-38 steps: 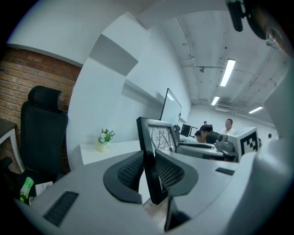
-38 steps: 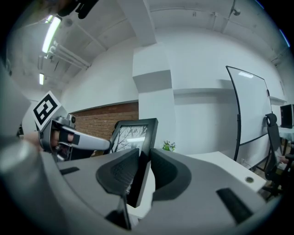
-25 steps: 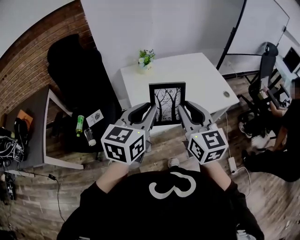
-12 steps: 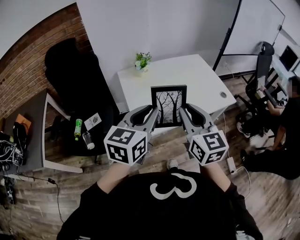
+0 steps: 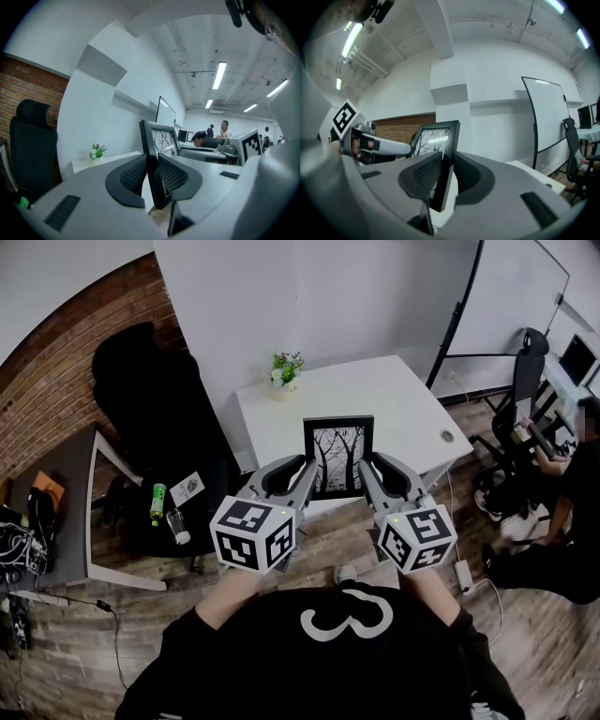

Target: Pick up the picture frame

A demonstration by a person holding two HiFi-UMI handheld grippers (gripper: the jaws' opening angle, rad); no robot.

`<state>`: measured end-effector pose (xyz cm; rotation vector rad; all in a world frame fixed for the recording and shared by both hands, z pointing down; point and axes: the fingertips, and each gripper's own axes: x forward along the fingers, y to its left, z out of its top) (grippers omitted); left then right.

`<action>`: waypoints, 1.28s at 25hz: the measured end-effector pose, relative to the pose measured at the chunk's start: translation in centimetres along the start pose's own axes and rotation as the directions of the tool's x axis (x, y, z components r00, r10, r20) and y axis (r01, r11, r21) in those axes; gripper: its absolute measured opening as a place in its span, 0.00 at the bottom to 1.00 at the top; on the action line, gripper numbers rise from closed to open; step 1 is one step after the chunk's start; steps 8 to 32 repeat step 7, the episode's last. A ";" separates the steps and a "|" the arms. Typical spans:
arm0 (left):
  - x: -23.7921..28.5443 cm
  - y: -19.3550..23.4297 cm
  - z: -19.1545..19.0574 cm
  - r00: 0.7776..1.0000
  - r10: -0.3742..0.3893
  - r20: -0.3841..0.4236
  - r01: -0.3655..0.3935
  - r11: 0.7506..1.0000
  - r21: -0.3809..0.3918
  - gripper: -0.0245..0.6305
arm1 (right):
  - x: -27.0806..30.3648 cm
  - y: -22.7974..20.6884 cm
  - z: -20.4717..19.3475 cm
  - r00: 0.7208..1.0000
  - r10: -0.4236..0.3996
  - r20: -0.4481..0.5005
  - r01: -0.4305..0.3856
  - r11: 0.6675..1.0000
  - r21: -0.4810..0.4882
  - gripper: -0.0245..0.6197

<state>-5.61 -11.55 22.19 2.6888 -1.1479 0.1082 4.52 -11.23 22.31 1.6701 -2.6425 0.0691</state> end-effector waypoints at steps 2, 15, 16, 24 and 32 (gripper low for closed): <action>-0.6 0.7 -0.4 1.000 0.002 0.002 -0.002 1.000 0.001 0.17 | 0.4 0.8 -0.4 1.000 0.002 0.003 -0.002 1.000 -0.004 0.18; -0.7 1.1 -1.3 1.000 0.004 0.001 -0.004 1.000 -0.007 0.17 | 0.6 1.1 -1.2 1.000 0.008 0.003 -0.008 1.000 -0.005 0.18; -0.7 1.1 -1.3 1.000 0.004 0.001 -0.004 1.000 -0.007 0.17 | 0.6 1.1 -1.2 1.000 0.008 0.003 -0.008 1.000 -0.005 0.18; -0.7 1.1 -1.3 1.000 0.004 0.001 -0.004 1.000 -0.007 0.17 | 0.6 1.1 -1.2 1.000 0.008 0.003 -0.008 1.000 -0.005 0.18; -0.7 1.1 -1.3 1.000 0.004 0.001 -0.004 1.000 -0.007 0.17 | 0.6 1.1 -1.2 1.000 0.008 0.003 -0.008 1.000 -0.005 0.18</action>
